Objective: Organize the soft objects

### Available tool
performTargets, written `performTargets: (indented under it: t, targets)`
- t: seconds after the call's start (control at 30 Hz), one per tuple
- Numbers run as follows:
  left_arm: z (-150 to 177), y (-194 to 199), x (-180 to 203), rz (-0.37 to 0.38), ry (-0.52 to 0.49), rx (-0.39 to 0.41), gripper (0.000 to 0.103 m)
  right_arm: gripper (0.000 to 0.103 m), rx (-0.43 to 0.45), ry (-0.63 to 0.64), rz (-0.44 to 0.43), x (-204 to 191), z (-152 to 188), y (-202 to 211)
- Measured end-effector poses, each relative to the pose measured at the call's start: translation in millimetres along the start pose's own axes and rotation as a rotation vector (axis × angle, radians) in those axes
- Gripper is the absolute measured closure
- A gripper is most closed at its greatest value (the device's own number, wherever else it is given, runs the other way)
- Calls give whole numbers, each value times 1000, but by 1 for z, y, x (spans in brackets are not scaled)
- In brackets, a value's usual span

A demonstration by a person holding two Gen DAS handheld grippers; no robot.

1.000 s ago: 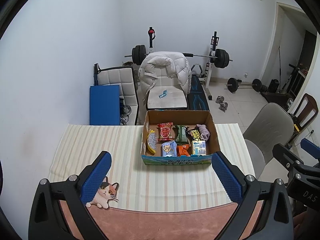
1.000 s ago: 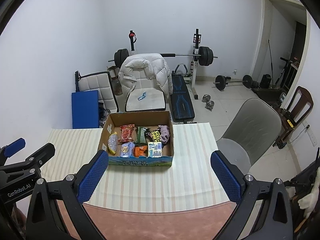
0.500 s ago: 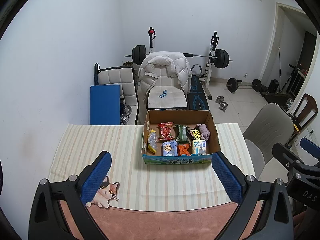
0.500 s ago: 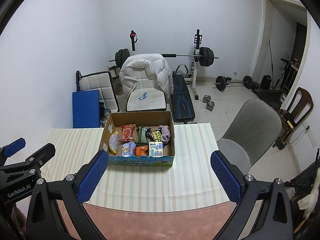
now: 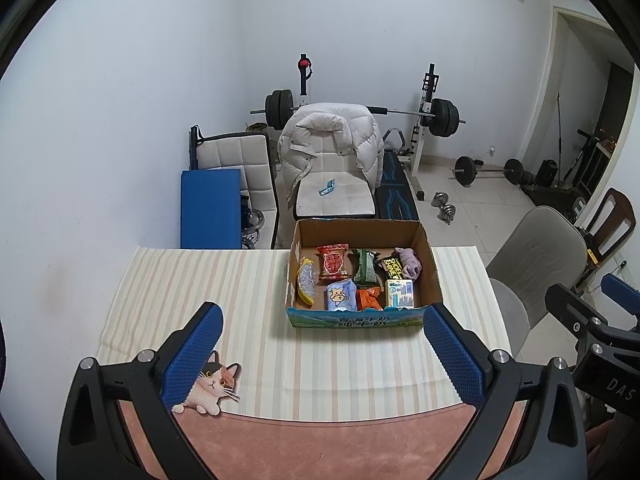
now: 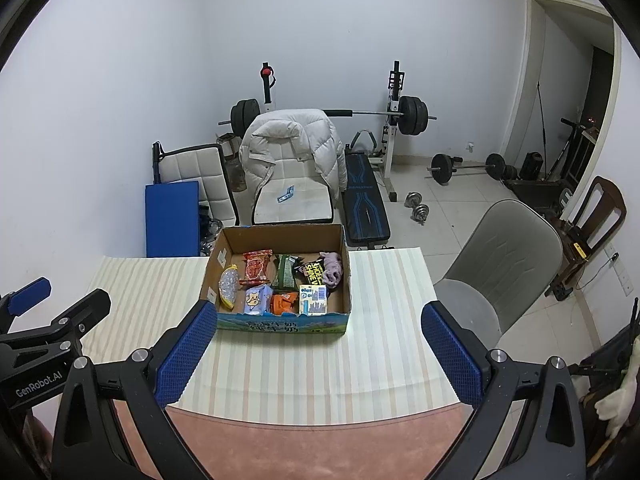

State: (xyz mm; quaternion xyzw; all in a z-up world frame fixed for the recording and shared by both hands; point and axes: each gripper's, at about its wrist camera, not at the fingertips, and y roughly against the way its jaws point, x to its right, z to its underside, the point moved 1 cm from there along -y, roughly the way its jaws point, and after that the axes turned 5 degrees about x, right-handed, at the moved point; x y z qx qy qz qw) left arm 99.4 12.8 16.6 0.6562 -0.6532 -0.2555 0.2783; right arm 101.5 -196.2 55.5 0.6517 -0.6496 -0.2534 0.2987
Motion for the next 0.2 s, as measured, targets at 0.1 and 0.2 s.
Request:
performTargets:
  t: [0.1,0.2]
  targets:
    - [0,1,-2,-1,7,6,0,0,3,-1,0,0,0,0]
    - [1,3,-4,0,12,12,0,0,8,0,0,-2,-2,0]
